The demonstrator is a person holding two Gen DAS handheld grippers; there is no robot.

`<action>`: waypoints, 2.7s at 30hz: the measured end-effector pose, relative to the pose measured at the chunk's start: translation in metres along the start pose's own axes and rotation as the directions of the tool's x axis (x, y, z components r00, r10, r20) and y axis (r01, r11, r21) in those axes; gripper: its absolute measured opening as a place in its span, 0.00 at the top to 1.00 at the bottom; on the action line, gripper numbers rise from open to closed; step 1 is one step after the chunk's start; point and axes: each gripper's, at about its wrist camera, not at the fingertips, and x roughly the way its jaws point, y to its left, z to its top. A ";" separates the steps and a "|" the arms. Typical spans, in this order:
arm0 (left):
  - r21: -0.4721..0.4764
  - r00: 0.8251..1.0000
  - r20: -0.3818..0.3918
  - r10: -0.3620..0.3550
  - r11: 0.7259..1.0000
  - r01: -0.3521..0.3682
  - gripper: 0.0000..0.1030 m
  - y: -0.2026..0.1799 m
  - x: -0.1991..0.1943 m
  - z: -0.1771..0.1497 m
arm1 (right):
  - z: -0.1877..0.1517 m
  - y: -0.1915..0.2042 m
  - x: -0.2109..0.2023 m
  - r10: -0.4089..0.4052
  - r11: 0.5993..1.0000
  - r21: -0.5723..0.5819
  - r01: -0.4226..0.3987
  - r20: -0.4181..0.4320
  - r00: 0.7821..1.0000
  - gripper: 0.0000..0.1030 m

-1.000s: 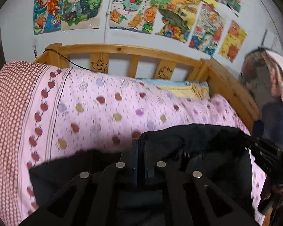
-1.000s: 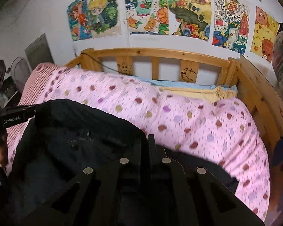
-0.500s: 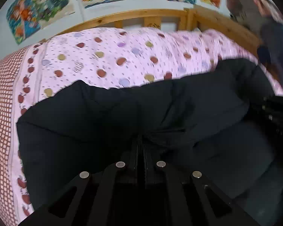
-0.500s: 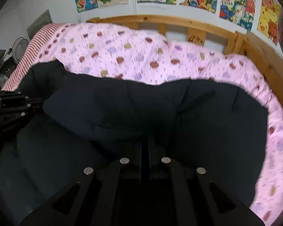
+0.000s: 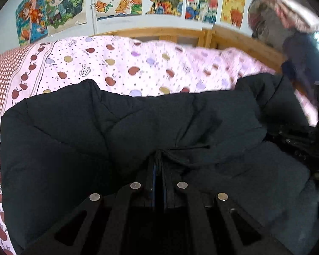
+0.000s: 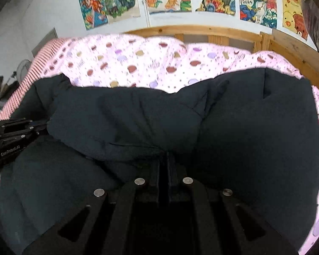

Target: Fold large clothes

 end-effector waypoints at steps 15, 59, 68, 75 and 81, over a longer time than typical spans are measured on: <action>-0.201 0.980 0.172 -0.103 0.970 0.137 0.81 0.023 -0.055 0.081 | 0.088 0.000 -0.037 0.106 0.990 0.081 -0.116 0.119 0.987 0.88; 0.181 0.990 -0.066 -0.126 0.974 0.136 0.86 -0.027 0.023 0.008 | -0.002 0.007 0.032 0.031 0.999 -0.009 -0.032 -0.008 0.999 0.90; -0.011 0.969 0.005 -0.245 0.969 0.245 0.66 -0.009 -0.006 0.005 | -0.014 0.002 -0.021 0.068 0.997 0.018 -0.071 0.133 0.989 0.46; -0.055 0.988 0.065 -0.137 0.989 0.141 0.29 -0.019 -0.044 -0.007 | -0.023 -0.001 -0.059 0.011 0.998 0.065 -0.020 0.143 0.990 0.41; -0.166 0.991 0.093 -0.094 0.980 0.109 0.12 -0.011 -0.089 -0.023 | -0.029 0.001 -0.099 -0.010 0.997 0.073 -0.003 0.169 0.986 0.29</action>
